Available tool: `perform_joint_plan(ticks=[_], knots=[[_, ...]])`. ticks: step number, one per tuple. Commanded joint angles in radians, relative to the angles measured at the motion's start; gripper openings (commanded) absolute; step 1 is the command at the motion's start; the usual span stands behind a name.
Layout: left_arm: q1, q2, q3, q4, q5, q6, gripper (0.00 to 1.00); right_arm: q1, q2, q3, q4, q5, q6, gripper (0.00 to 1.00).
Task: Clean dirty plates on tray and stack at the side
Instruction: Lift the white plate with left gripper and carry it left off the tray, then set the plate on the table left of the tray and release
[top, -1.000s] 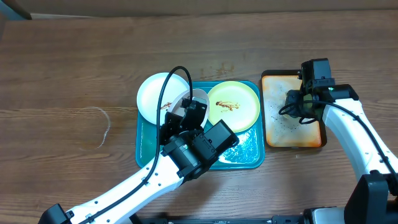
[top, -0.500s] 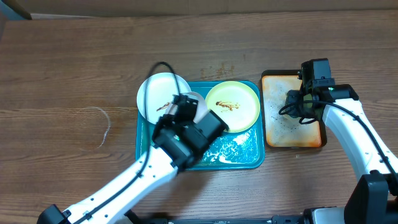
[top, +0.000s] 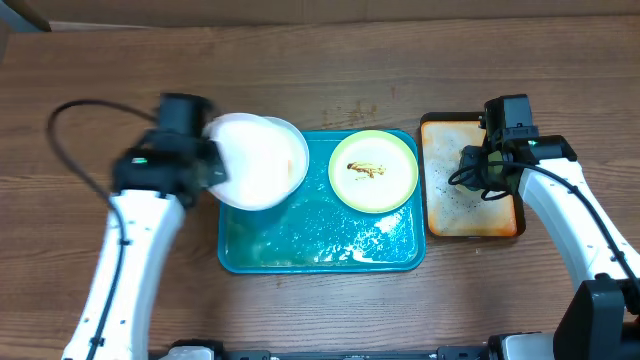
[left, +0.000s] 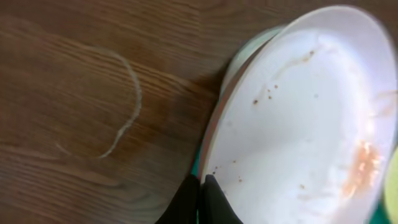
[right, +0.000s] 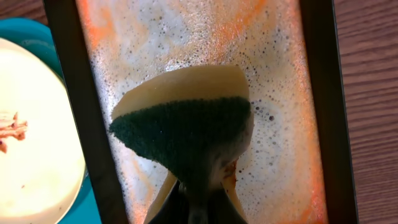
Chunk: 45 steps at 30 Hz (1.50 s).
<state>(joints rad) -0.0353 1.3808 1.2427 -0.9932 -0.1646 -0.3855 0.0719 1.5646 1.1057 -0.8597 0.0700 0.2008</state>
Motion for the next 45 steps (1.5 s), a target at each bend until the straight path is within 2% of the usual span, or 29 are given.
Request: perform_joint_plan(ticks=[1, 6, 10, 21, 23, 26, 30, 33, 35, 39, 43, 45], knots=[[0.241, 0.011, 0.021, 0.032, 0.198, 0.022, 0.04, -0.002, 0.000, -0.002, 0.002, 0.007, -0.008, 0.05], [0.458, 0.085, 0.021, 0.045, 0.210, -0.023, 0.04, -0.002, 0.000, -0.002, 0.002, 0.007, -0.008, 0.05], [0.563, 0.164, 0.021, 0.053, 0.210, -0.050, 0.04, -0.002, 0.000, -0.002, 0.002, 0.007, -0.008, 0.05], [0.664, 0.347, 0.021, 0.107, 0.207, -0.049, 0.04, -0.002, 0.000, -0.002, -0.011, 0.003, -0.008, 0.05], [0.665, 0.347, 0.021, 0.117, 0.207, -0.048, 0.09, -0.002, 0.000, -0.002, -0.011, 0.003, -0.008, 0.05], [0.665, 0.339, 0.035, 0.116, 0.280, -0.031, 0.35, -0.002, 0.000, -0.002, -0.011, 0.003, -0.008, 0.05], [0.642, 0.332, 0.072, 0.115, 0.507, 0.042, 0.47, -0.002, 0.000, -0.002, -0.011, 0.003, -0.007, 0.06], [0.586, 0.321, 0.097, 0.133, 0.673, 0.140, 0.52, -0.002, 0.000, -0.002, -0.012, 0.003, -0.008, 0.07], [0.528, 0.317, 0.104, 0.155, 0.718, 0.216, 0.56, -0.002, 0.000, -0.002, -0.012, 0.003, -0.007, 0.08], [0.377, 0.319, 0.104, 0.211, 0.628, 0.339, 0.57, -0.002, 0.000, -0.002, -0.013, 0.003, -0.007, 0.08], [0.255, 0.319, 0.103, 0.295, 0.475, 0.365, 0.64, -0.002, 0.000, -0.002, -0.013, 0.003, -0.007, 0.08], [0.206, 0.319, 0.103, 0.344, 0.406, 0.365, 0.65, -0.002, 0.000, -0.002, -0.013, 0.003, -0.007, 0.08]])
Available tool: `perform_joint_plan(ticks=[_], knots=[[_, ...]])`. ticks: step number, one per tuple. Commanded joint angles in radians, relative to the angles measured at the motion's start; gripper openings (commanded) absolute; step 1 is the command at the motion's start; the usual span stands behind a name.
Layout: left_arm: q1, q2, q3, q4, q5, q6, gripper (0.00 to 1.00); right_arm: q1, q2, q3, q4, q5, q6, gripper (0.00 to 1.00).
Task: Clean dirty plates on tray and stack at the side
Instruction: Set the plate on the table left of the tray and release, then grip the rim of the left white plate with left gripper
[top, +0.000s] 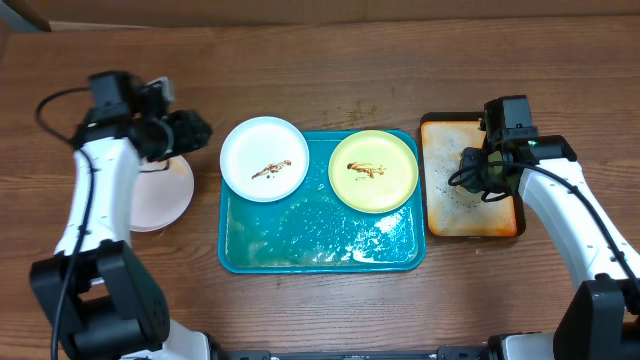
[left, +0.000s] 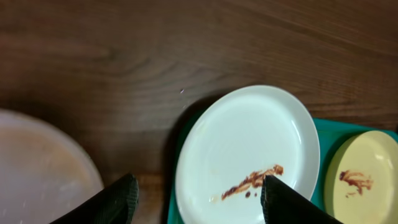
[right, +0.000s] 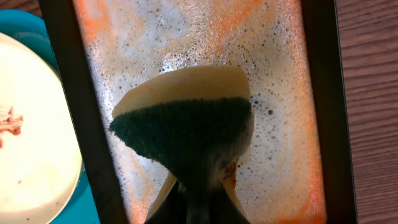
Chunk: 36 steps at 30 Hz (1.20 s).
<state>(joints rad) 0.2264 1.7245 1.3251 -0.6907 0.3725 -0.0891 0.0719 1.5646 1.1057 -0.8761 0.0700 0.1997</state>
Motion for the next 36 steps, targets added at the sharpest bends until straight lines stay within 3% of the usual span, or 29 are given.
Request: perform_joint_plan(ticks=[1, 10, 26, 29, 33, 36], knots=[[-0.080, -0.024, 0.021, 0.066, -0.161, 0.069, 0.65, -0.002, 0.000, -0.002, 0.003, 0.003, -0.006, 0.08], [-0.225, 0.075, 0.021, 0.233, -0.211, 0.221, 0.66, -0.002, 0.000, -0.002, 0.003, 0.003, -0.006, 0.09], [-0.233, 0.262, 0.021, 0.312, -0.235, 0.228, 0.67, -0.002, 0.000, -0.002, 0.010, 0.003, -0.006, 0.07], [-0.233, 0.276, 0.021, 0.314, -0.235, 0.228, 0.63, -0.002, 0.000, -0.002, 0.008, 0.003, -0.006, 0.07], [-0.233, 0.282, 0.021, 0.301, -0.235, 0.227, 0.42, -0.002, 0.000, -0.002, 0.008, 0.003, -0.006, 0.07], [-0.233, 0.282, 0.021, 0.278, -0.235, 0.227, 0.34, -0.002, 0.000, -0.002, 0.008, 0.003, -0.006, 0.07]])
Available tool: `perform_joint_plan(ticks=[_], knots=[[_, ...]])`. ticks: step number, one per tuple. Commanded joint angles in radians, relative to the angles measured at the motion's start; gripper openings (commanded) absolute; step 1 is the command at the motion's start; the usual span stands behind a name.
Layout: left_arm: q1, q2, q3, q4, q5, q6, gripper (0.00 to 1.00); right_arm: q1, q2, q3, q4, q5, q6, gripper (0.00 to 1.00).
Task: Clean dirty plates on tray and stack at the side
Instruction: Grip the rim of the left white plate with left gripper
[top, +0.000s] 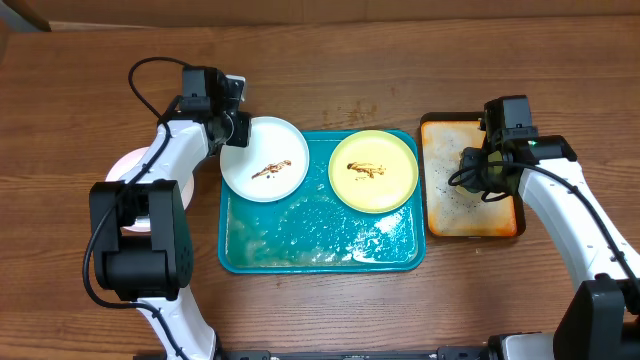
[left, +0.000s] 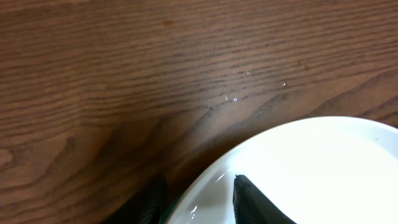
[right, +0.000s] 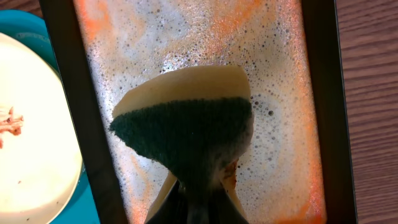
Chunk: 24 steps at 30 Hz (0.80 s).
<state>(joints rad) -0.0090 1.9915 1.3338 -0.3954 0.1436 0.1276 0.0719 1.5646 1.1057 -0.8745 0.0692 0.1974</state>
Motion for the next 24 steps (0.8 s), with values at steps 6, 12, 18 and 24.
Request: perform_joint_plan(ticks=[6, 12, 18, 24], knots=[[0.003, 0.015, 0.012, -0.105, -0.023, 0.010, 0.14, -0.002, 0.000, -0.002, 0.006, 0.004, -0.004, 0.08], [0.003, 0.015, 0.012, -0.198, -0.042, 0.010, 0.04, -0.002, 0.000, -0.002, 0.005, 0.004, -0.004, 0.08], [0.003, 0.015, 0.012, -0.278, -0.047, 0.006, 0.04, -0.002, 0.000, -0.002, 0.005, -0.016, -0.004, 0.08], [0.003, -0.002, 0.012, -0.381, -0.045, -0.082, 0.04, -0.002, 0.000, -0.002, 0.003, -0.018, -0.004, 0.07]])
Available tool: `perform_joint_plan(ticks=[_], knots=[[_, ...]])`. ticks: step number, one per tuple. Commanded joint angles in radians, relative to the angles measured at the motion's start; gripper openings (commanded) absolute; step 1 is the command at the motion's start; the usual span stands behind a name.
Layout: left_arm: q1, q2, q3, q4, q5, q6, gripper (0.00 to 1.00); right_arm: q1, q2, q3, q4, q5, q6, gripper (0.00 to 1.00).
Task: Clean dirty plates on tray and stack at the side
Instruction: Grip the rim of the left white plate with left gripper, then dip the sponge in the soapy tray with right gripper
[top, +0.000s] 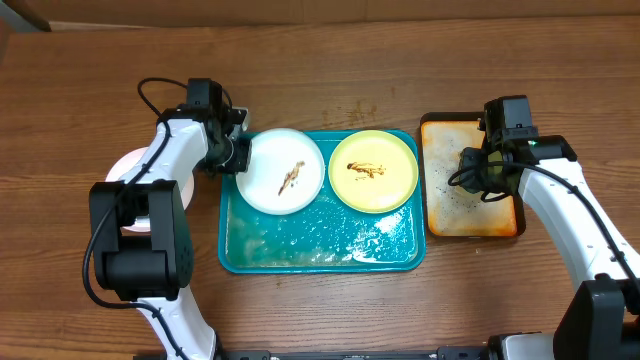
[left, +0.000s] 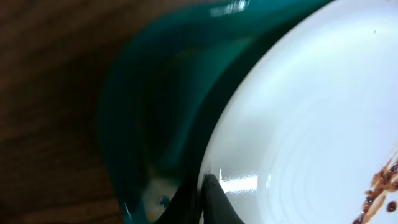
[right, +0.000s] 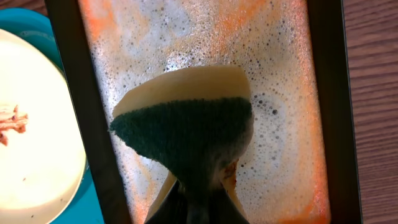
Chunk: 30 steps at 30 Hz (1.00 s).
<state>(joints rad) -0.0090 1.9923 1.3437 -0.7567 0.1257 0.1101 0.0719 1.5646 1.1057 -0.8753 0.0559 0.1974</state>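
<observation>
A white plate (top: 285, 170) with a brown smear lies in the left half of the teal tray (top: 320, 250). My left gripper (top: 236, 156) is shut on its left rim; in the left wrist view the fingertips (left: 211, 202) pinch the edge of the white plate (left: 298, 124). A yellow-green plate (top: 373, 170) with a brown smear lies in the tray's right half. My right gripper (top: 478, 172) is shut on a yellow and green sponge (right: 186, 124) over the soapy tray (right: 280, 93).
A pinkish plate (top: 118, 165) lies on the table left of the teal tray, mostly hidden under my left arm. The dark soapy tray (top: 470, 215) stands right of the teal tray. Foamy water covers the teal tray's floor.
My left gripper was open around the white plate's left rim; now it is shut on it. The plate has shifted right, further into the tray, and its smear has turned. The right arm is unmoved.
First my left gripper held a pinkish plate tilted over the tray's left end. Then that plate lay on the table at the left with the gripper open above. It then stood open at the white plate's rim, and now grips it. The right gripper held the sponge throughout.
</observation>
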Motion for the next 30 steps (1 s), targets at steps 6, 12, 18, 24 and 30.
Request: perform_joint_plan(ticks=[6, 12, 18, 24, 30], knots=[[0.003, -0.084, 0.002, -0.138, 0.077, -0.175, 0.04, -0.002, 0.000, -0.002, 0.019, -0.005, -0.004, 0.07], [0.003, -0.180, 0.002, -0.322, 0.077, -0.278, 0.04, -0.002, 0.000, -0.002, 0.018, -0.005, -0.005, 0.07], [0.001, -0.186, -0.003, -0.472, -0.037, -0.338, 0.04, -0.002, 0.000, -0.002, 0.031, -0.005, -0.005, 0.07], [0.001, -0.186, -0.034, -0.515, -0.109, -0.405, 0.04, -0.002, 0.002, -0.042, 0.116, -0.005, -0.038, 0.04], [-0.021, -0.186, -0.080, -0.498, -0.069, -0.409, 0.04, -0.002, 0.003, -0.145, 0.232, -0.005, -0.039, 0.04]])
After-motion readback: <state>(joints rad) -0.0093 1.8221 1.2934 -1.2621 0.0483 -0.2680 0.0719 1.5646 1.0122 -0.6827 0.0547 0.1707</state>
